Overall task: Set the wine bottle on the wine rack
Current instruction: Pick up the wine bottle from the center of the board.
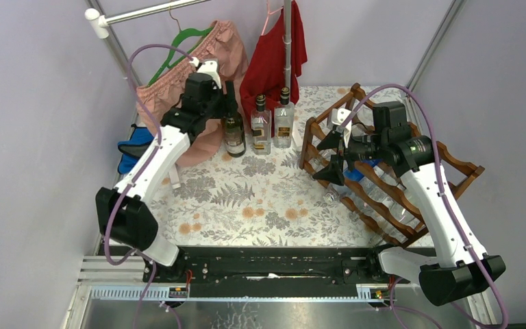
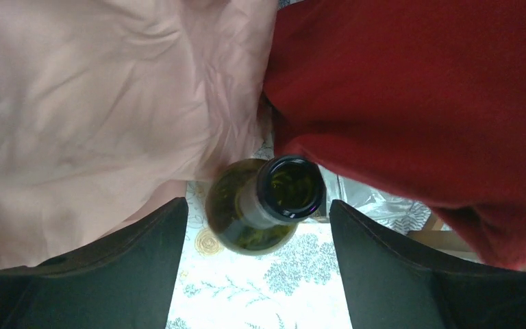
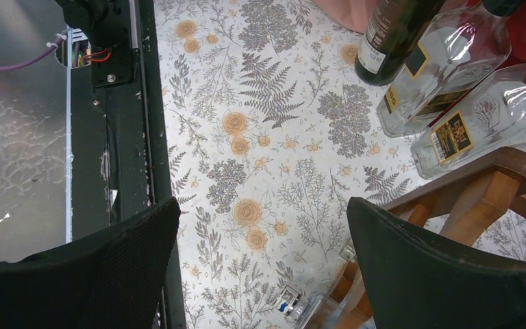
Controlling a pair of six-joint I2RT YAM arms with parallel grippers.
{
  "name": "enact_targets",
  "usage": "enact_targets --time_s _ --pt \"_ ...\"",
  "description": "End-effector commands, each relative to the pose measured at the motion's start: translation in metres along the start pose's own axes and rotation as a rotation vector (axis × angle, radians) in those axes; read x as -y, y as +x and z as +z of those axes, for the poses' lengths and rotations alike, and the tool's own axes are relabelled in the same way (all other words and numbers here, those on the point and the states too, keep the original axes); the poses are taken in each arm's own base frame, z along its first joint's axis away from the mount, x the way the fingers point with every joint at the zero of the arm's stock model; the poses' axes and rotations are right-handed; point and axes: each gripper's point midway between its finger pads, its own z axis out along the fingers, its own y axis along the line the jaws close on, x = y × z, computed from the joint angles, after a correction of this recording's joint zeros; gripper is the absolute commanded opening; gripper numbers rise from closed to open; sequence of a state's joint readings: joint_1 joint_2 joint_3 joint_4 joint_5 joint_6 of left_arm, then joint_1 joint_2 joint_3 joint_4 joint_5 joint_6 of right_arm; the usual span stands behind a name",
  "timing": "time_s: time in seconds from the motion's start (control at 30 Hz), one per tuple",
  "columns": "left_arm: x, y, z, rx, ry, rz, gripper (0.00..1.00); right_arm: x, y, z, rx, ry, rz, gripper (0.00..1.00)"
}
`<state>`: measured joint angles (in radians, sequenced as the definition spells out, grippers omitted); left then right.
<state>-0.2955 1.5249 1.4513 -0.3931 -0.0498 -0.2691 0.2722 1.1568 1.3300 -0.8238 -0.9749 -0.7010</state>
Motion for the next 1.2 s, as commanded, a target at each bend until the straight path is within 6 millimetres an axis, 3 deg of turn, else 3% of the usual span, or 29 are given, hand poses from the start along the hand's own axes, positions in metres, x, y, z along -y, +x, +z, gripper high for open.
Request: enact_targets --time_s 0.0,0.4,0.5,0.6,0.7,0.8,0.9,1.17 --pt "-0.005 -0.018 0.008 0.053 -0.099 0.06 0.78 0.0 -0.007 0.0 0.036 -0.014 -0.026 1.0" --pt "0.006 -0.012 0.028 0.009 -0.085 0.099 0.51 0.0 -0.004 0.002 0.034 -0.013 -0.022 1.0" --pt "0.01 -0.01 0.028 -0.008 -0.06 0.113 0.39 0.0 -0.004 0.002 0.033 -0.011 -0.024 1.0" --pt "0.014 -0.005 0.022 -0.034 -0.024 0.142 0.14 -0.001 -0.003 0.001 0.032 -0.01 -0.023 1.0" --pt "0.02 -0.004 -0.003 -0.024 0.033 0.168 0.0 -0.003 -0.004 0.0 0.032 -0.011 -0.024 1.0" --pt "0.026 -0.006 -0.038 0.017 0.098 0.194 0.0 -0.006 -0.004 0.0 0.038 -0.03 -0.02 1.0" --pt "0.046 0.0 -0.077 0.044 0.251 0.212 0.0 -0.014 -0.005 0.001 0.055 -0.078 -0.03 1.0" --pt "0.1 0.04 -0.154 0.026 0.667 0.167 0.0 -0.039 0.004 0.021 0.072 -0.224 -0.071 1.0"
